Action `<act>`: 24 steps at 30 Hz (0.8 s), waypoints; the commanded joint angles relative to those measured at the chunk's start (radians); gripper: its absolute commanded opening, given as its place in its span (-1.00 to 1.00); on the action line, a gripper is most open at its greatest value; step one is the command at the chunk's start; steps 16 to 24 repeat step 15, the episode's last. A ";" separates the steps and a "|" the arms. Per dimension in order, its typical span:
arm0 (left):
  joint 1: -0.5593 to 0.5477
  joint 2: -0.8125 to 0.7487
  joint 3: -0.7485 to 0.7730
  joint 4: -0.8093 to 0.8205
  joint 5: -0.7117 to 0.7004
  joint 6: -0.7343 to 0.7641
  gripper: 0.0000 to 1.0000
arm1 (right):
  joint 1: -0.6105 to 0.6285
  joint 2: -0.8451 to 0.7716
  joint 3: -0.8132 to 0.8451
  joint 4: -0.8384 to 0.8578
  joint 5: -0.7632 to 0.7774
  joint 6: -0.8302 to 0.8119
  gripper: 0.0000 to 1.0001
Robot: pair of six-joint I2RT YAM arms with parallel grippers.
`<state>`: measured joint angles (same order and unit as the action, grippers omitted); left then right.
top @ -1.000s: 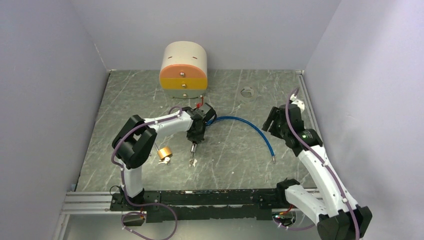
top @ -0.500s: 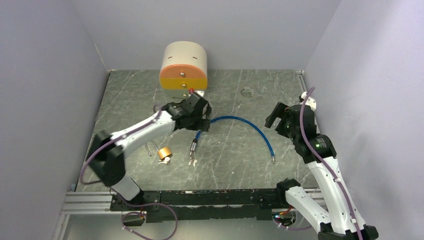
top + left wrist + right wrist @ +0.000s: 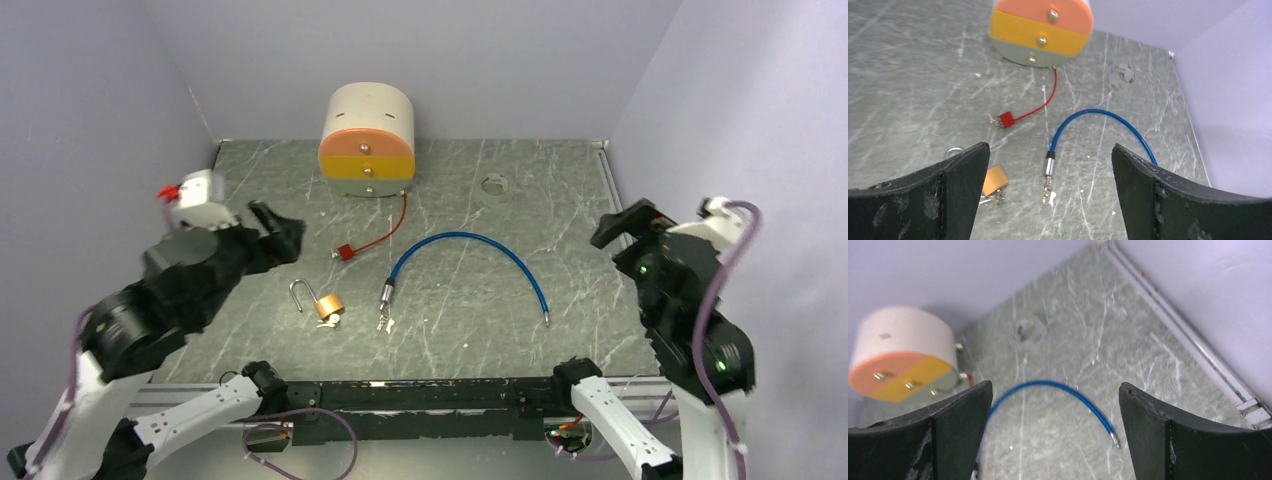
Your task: Unlock with the key
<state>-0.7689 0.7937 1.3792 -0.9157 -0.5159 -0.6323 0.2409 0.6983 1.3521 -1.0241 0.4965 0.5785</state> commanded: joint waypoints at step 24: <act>0.002 -0.223 0.265 -0.433 -0.190 -0.110 0.88 | -0.004 -0.081 0.034 0.044 0.126 -0.074 0.98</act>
